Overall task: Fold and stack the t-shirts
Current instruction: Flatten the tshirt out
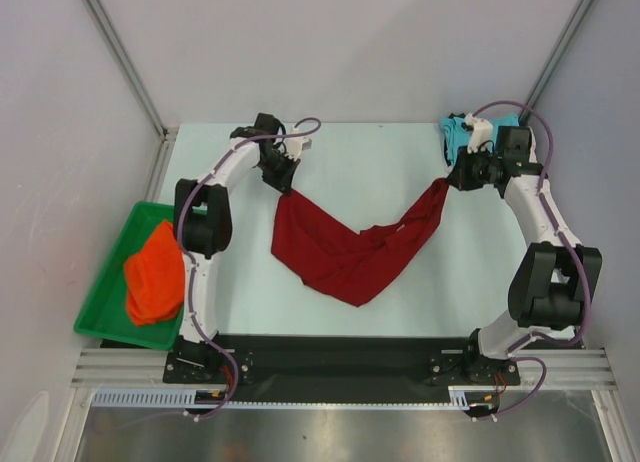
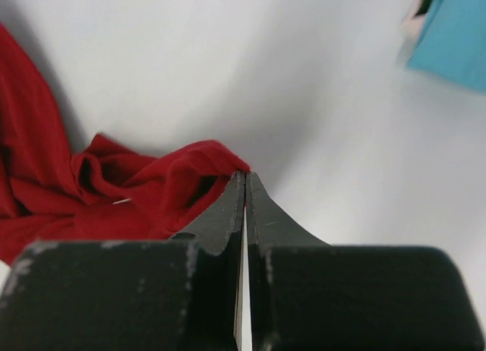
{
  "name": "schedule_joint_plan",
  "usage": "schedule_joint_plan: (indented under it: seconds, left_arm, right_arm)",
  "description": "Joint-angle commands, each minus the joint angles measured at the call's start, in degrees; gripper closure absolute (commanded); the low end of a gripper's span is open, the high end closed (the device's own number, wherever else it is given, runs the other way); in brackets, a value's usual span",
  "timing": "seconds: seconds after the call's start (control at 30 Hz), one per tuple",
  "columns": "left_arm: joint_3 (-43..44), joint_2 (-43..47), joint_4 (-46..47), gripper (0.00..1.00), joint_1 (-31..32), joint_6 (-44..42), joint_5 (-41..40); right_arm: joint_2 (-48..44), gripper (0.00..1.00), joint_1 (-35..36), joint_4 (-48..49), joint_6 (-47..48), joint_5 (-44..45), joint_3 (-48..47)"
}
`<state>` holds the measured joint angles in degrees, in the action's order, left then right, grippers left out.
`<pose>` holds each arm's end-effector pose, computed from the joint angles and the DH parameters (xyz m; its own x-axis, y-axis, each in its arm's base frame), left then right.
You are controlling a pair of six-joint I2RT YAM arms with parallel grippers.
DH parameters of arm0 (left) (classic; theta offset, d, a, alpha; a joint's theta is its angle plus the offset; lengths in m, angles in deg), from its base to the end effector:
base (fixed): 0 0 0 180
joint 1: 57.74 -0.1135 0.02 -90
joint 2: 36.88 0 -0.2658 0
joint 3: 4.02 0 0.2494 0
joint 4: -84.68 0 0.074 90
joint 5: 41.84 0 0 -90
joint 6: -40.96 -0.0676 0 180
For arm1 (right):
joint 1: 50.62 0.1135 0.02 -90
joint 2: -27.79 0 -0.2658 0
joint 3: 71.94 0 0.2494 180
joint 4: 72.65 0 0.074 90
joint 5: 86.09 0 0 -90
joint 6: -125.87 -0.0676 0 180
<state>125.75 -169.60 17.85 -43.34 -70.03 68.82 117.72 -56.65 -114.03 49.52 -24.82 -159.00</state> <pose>0.4753 -0.1467 0.1671 -0.7229 0.5317 -0.4413 0.6531 0.7342 -0.1853 0.3656 -0.0059 0.2738 -0.6153 -0.1431 -0.7752 -0.4070 0.8999 0.1569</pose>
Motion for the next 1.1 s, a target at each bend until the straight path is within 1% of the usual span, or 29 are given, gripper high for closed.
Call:
schedule_joint_plan:
  seconds: [0.0, 0.1, 0.13, 0.2, 0.27, 0.33, 0.37, 0.5, 0.6, 0.7, 0.73, 0.8, 0.87, 0.93, 0.97, 1.07]
  left_arm:
    - [-2.5, 12.0, 1.8, 1.0, 0.5, 0.3, -0.7]
    - [-8.7, 19.9, 2.3, 1.0, 1.2, 0.6, -0.7]
    - [-12.3, 22.1, 2.7, 1.0, 1.3, 0.5, -1.1]
    - [-15.7, 28.0, 2.9, 1.0, 2.0, 0.4, -1.7]
    - [-20.3, 31.9, 2.8, 1.0, 2.3, 0.0, -2.9]
    - [-23.6, 37.1, 2.6, 1.0, 2.7, -0.1, -3.7]
    - [-24.4, 40.1, 2.5, 1.0, 2.7, -0.2, -4.2]
    - [-25.9, 46.5, 1.3, 1.0, 2.7, -0.3, -4.9]
    - [-25.2, 50.6, 1.9, 1.0, 2.7, -0.5, -5.5]
    - [-23.5, 55.5, 7.7, 1.0, 2.7, -0.4, -6.7]
    - [-22.4, 56.6, 11.7, 1.0, 2.7, -0.2, -7.4]
    - [-20.0, 57.1, 13.6, 1.0, 2.9, 0.2, -9.4]
    - [-13.2, 54.2, 12.9, 1.0, 2.9, 0.4, -10.8]
    - [-7.8, 52.8, 13.2, 1.0, 2.9, 0.5, -12.1]
    - [-6.5, 52.4, 13.4, 1.0, 2.9, 0.3, -12.1]
    - [-4.4, 53.5, 13.2, 0.99, 3.0, 0.2, -11.1]
  right_arm:
    - [1.2, 1.0, -1.7, 2.9, -1.5, 0.6, -7.5]
    - [1.2, 1.0, -3.4, 2.2, -2.0, 0.4, -9.4]
    - [0.9, 1.0, -3.7, 1.6, -1.4, 0.5, -9.1]
    - [0.5, 1.0, -4.9, 0.0, -0.7, 0.2, -7.4]
    - [-0.9, 1.0, -5.6, -0.5, 0.1, -0.3, -5.2]
    - [-2.7, 1.0, -6.4, -0.7, 0.7, -0.6, -1.0]
    - [-4.6, 1.0, -6.6, -0.7, 1.5, -0.7, 0.7]
    - [-9.3, 1.0, -7.6, -2.0, 3.7, 0.3, 7.6]
    - [-11.6, 1.0, -9.1, -2.5, 5.0, 0.5, 9.8]
    - [-12.5, 1.0, -10.6, -1.5, 4.2, -2.2, 9.3]
    - [-12.2, 1.0, -10.6, -1.1, 3.8, -2.9, 6.5]
    - [-11.2, 1.0, -10.6, -0.2, 1.0, -5.3, 2.8]
    - [-8.6, 1.0, -10.5, 0.7, -1.4, -6.9, -4.0]
    - [-6.2, 1.0, -10.5, 1.4, -3.4, -7.7, -8.2]
    - [-5.8, 1.0, -10.5, 1.1, -3.5, -8.3, -11.5]
    - [-6.2, 1.0, -10.6, -2.4, -1.2, -8.8, -13.5]
